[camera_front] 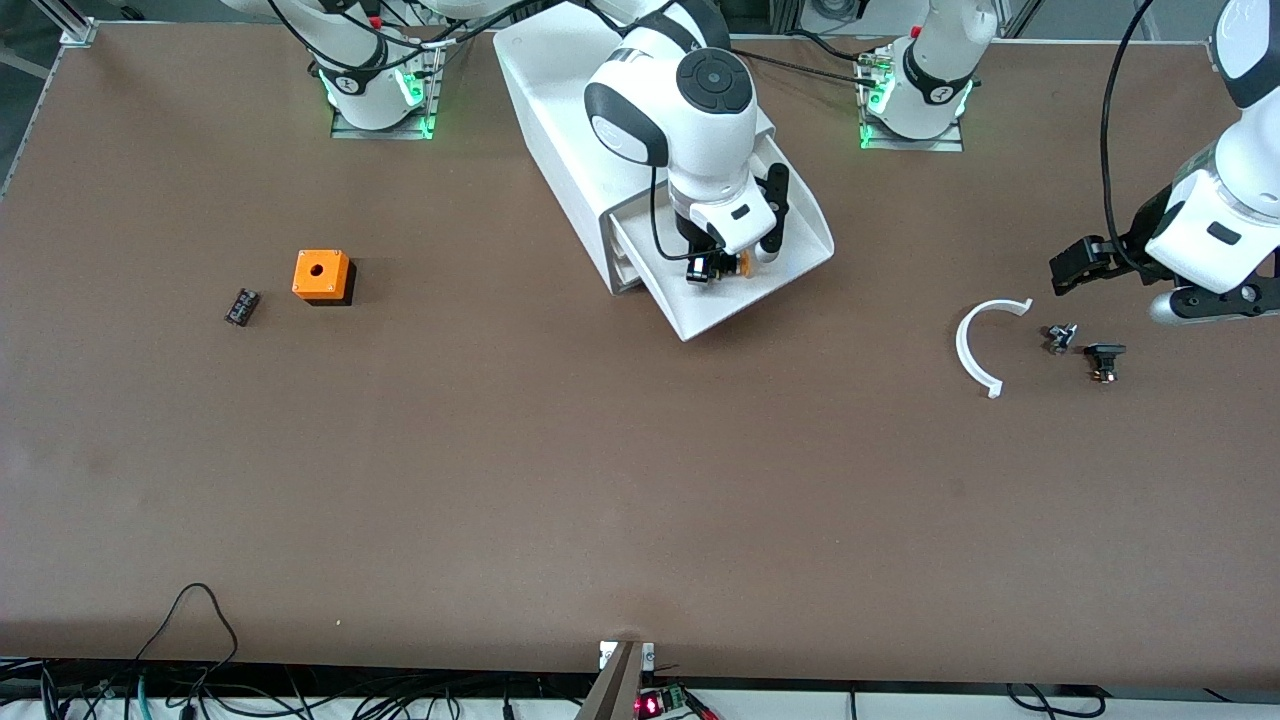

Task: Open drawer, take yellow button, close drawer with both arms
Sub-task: 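Lift the yellow button out and carry it beside the orange box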

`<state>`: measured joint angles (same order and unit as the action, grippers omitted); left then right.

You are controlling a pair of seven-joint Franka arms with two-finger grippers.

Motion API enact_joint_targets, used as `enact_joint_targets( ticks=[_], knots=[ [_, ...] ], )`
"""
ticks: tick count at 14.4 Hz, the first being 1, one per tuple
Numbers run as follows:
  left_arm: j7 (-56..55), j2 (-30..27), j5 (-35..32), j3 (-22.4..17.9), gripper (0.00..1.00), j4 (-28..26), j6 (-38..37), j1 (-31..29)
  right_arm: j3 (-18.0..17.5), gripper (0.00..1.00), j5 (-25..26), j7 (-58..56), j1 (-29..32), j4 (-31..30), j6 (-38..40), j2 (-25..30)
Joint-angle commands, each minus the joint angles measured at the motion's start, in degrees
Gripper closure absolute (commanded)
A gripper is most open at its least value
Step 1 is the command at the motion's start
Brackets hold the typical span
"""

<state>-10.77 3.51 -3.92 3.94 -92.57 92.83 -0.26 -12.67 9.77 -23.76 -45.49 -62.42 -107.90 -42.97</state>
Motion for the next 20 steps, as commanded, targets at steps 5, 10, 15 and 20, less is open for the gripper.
enact_joint_targets(
  ticks=[5, 10, 15, 20],
  knots=[
    [-0.3, -0.2, -0.9, 0.0, 0.00, 0.6, -1.3, -0.1, -0.3, 0.83, 1.0, 2.1, 1.5, 1.9, 1.8, 4.6],
    [0.0, -0.5, -0.8, 0.1, 0.00, 0.4, -2.6, 0.0, -0.2, 0.83, 0.9, 12.9, 10.0, 1.7, 2.6, 10.4],
    [-7.5, -1.5, 3.2, 2.9, 0.00, -8.6, 6.9, -0.4, 5.0, 0.83, 0.7, 32.9, 17.9, -2.7, 6.1, 12.6],
    [-22.0, -0.9, 4.0, 8.4, 0.00, -21.3, 24.7, 0.3, 6.0, 0.83, -1.6, 36.1, 32.3, -12.9, 8.1, 15.9]
  ],
)
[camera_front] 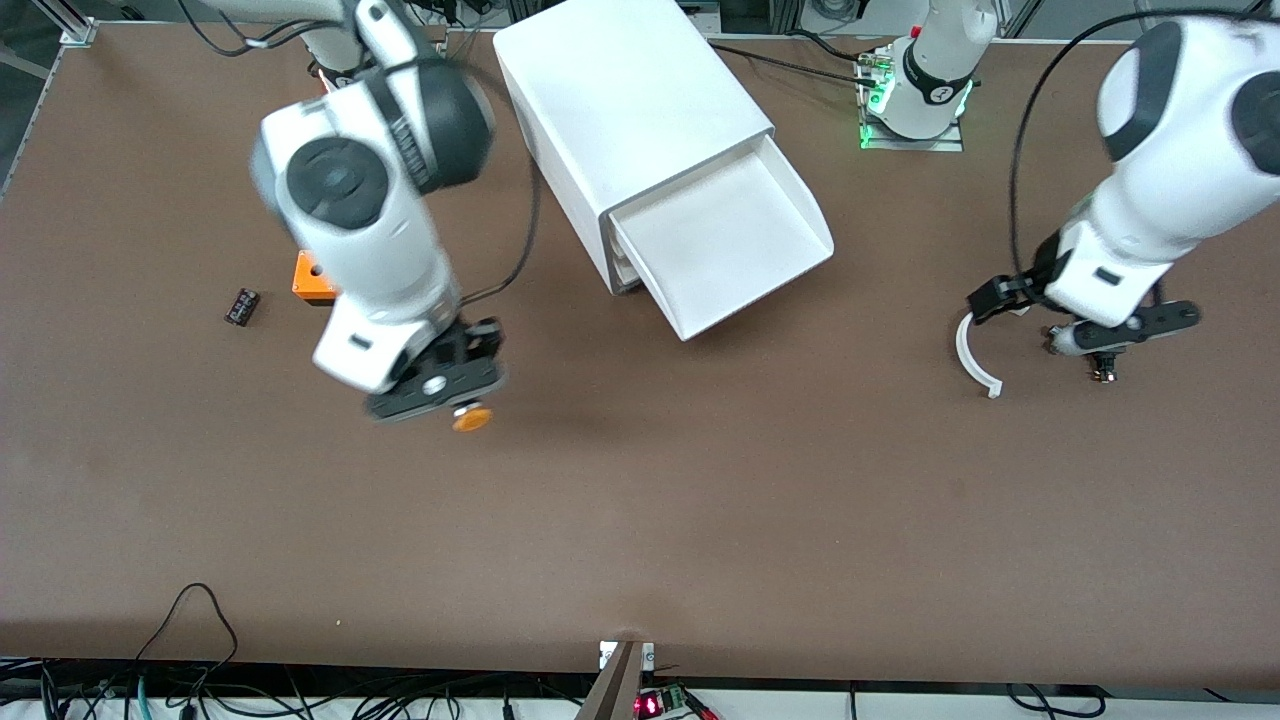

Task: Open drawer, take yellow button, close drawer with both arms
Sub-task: 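Place the button on the table while the left gripper pushes the drawer shut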

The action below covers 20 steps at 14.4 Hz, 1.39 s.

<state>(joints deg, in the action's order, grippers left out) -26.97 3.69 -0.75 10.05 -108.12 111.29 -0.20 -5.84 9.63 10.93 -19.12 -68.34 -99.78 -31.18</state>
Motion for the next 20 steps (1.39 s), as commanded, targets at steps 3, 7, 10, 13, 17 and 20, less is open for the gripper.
enact_joint_targets(
  ticks=[3, 7, 10, 13, 17, 20],
  knots=[
    [-17.6, 0.9, 0.8, 7.7, 0.00, -10.8, 14.4, 0.6, -0.8, 0.83, -1.5, 2.4, 10.8, -12.6, -0.1, 4.8],
    [-27.7, 1.0, 0.8, 13.7, 0.00, -15.2, 18.6, 1.6, -0.6, 0.83, -1.5, 1.9, 17.6, -22.1, -4.3, 5.9],
    [-30.6, -0.1, 0.8, 20.9, 0.00, -17.7, 18.5, 1.6, -0.6, 0.83, -1.3, 1.2, 20.5, -33.0, -15.0, 7.4],
    [-33.4, -1.0, 4.7, 26.5, 0.00, -19.1, 18.1, 1.6, 1.3, 0.83, -0.4, -0.8, 20.9, -43.0, -28.9, 7.5],
    [-34.2, -1.7, 10.2, 31.7, 0.00, -19.9, 17.0, 1.6, 3.2, 0.81, -0.4, -2.4, 22.4, -51.2, -39.1, 6.5],
    [-34.1, -1.8, 10.9, 34.6, 0.00, -19.9, 16.7, 1.5, 4.4, 0.77, -0.4, -6.2, 23.4, -53.7, -42.8, 5.4]
  ],
)
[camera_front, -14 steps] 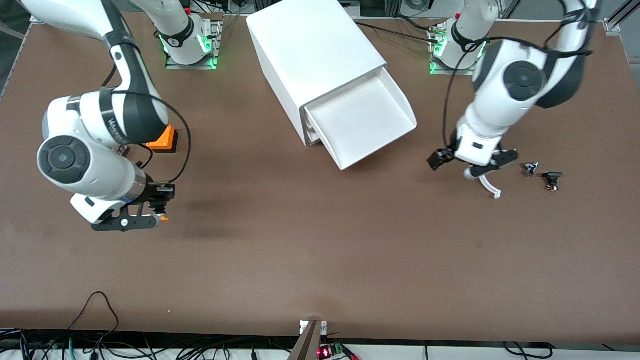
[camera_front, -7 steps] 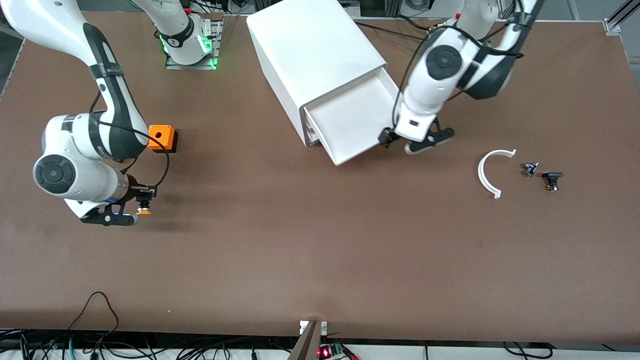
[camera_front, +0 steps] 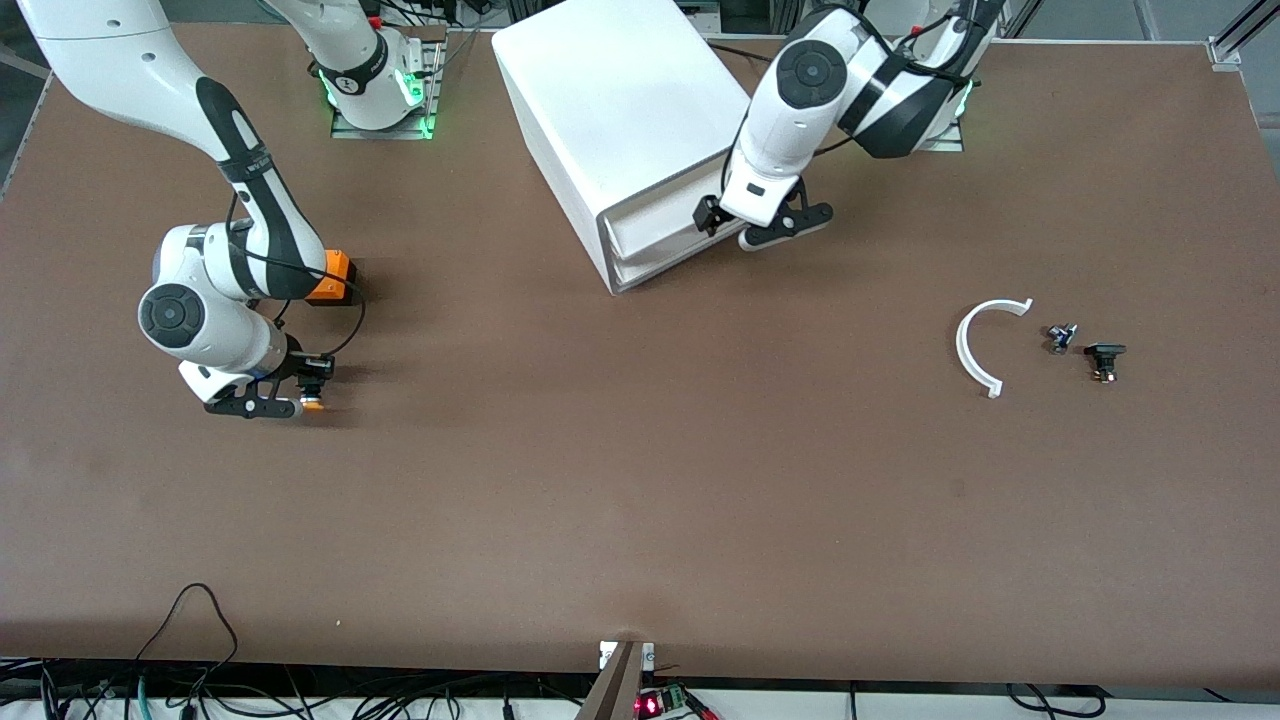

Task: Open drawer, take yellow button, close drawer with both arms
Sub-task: 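Release the button with the right gripper and withdraw both grippers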

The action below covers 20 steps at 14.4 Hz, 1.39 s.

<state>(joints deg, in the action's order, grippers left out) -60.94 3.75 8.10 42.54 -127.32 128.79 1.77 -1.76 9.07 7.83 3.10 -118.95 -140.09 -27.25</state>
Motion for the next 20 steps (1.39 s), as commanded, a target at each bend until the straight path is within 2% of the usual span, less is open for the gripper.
enact_joint_targets(
  ticks=[1, 2, 3, 6, 9, 14, 16, 20],
  knots=[
    [-0.1, -1.8, 2.3, 3.1, 0.00, -0.7, -0.8, -0.4, 0.5, 0.73, 0.2, -4.3, 1.3, -3.0, -2.4, 1.4],
    [-0.1, -1.8, 2.3, 3.3, 0.00, -0.7, -1.0, -0.6, 0.5, 0.55, 0.2, -4.3, 1.3, -2.9, -2.1, 1.4],
    [-0.1, -1.8, 2.3, 3.3, 0.00, -0.7, -1.2, -0.8, 0.5, 0.01, 0.1, -3.5, 1.2, -2.6, -2.1, 1.6],
    [0.8, -2.8, 2.3, 3.2, 0.00, -0.2, -1.2, -2.5, -0.1, 0.00, -0.3, 1.7, 1.2, 0.6, 2.8, 3.3],
    [3.3, -4.5, 1.6, 1.2, 0.00, 2.1, -1.2, -5.7, -2.9, 0.00, -0.7, 4.7, 1.2, 9.7, 17.1, 5.3],
    [26.3, -5.8, 1.7, -12.8, 0.00, 5.7, -3.5, -6.1, -3.3, 0.00, -1.6, 8.8, -2.1, 30.5, 41.0, 5.2],
    [36.2, -6.8, 1.6, -18.7, 0.00, 8.9, -9.0, -6.1, -3.3, 0.00, -3.9, 10.4, -4.1, 35.0, 44.6, 5.6],
    [57.8, -7.9, 0.0, -29.7, 0.00, 18.1, -22.5, -6.1, -3.3, 0.00, -4.0, 9.9, -4.4, 41.6, 49.0, 7.9]
  ],
)
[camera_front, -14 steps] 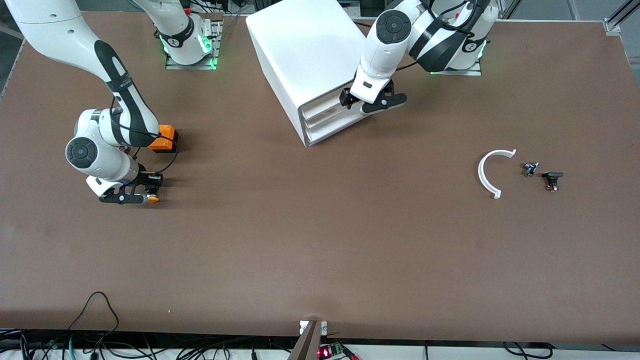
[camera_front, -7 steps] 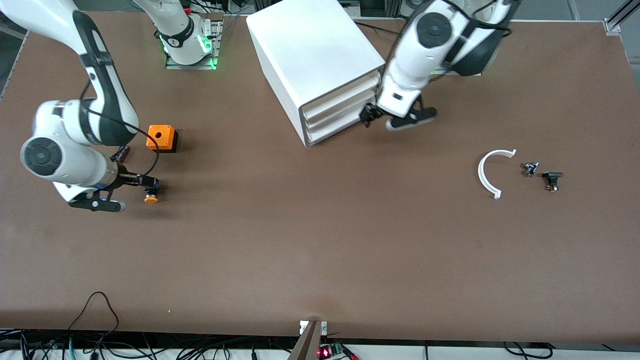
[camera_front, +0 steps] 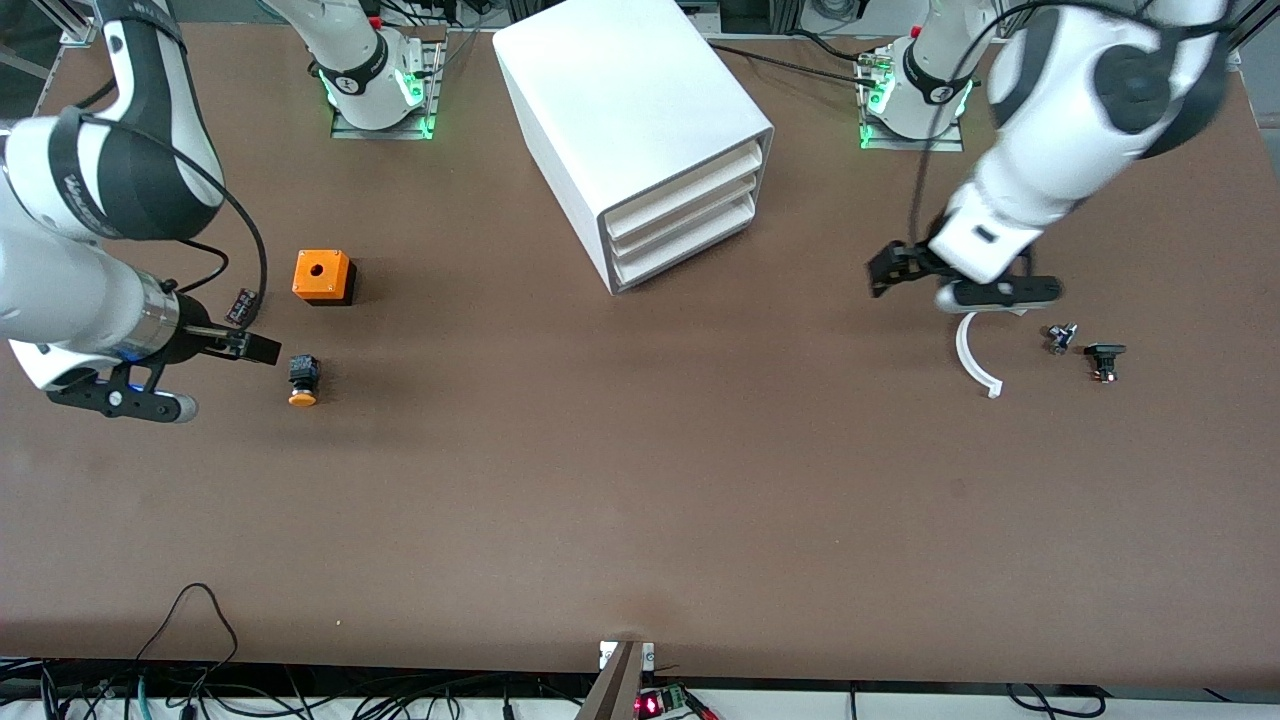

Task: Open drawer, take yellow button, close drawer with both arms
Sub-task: 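Release the button with the right gripper and withdraw both grippers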

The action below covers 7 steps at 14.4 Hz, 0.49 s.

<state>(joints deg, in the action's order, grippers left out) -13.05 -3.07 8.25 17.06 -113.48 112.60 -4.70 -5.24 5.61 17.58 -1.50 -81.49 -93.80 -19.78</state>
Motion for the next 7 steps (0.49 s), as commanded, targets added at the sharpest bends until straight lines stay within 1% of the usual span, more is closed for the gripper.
enact_joint_targets(
  ticks=[1, 3, 4, 5, 6, 7],
  knots=[
    [14.4, -1.7, -2.2, -6.0, 0.00, 5.6, -8.1, 0.5, 0.2, 0.00, -0.2, -0.1, 0.2, 6.2, 4.3, 0.4],
    [18.7, -2.9, -6.5, -7.4, 0.00, 8.8, -11.3, 0.9, 0.8, 0.00, -0.2, -1.1, 0.7, 9.5, 6.6, 0.4],
    [18.9, -3.0, -8.1, -7.5, 0.00, 10.9, -13.9, 1.0, 1.2, 0.00, 0.3, -3.5, 0.8, 9.5, 7.0, 0.4],
    [18.9, -3.1, -8.8, -7.5, 0.00, 12.6, -15.9, 1.1, 2.8, 0.00, 0.7, -6.7, 0.9, 9.3, 7.1, 1.0],
    [18.9, -3.7, -8.8, -7.5, 0.00, 13.3, -16.9, 1.1, 5.6, 0.00, 0.4, -10.6, 0.8, 8.0, 7.8, 2.1],
    [18.9, -4.1, -8.9, -7.5, 0.00, 13.3, -17.1, 1.1, 7.5, 0.00, -0.2, -12.7, 0.7, 6.0, 7.9, 3.3]
  ],
)
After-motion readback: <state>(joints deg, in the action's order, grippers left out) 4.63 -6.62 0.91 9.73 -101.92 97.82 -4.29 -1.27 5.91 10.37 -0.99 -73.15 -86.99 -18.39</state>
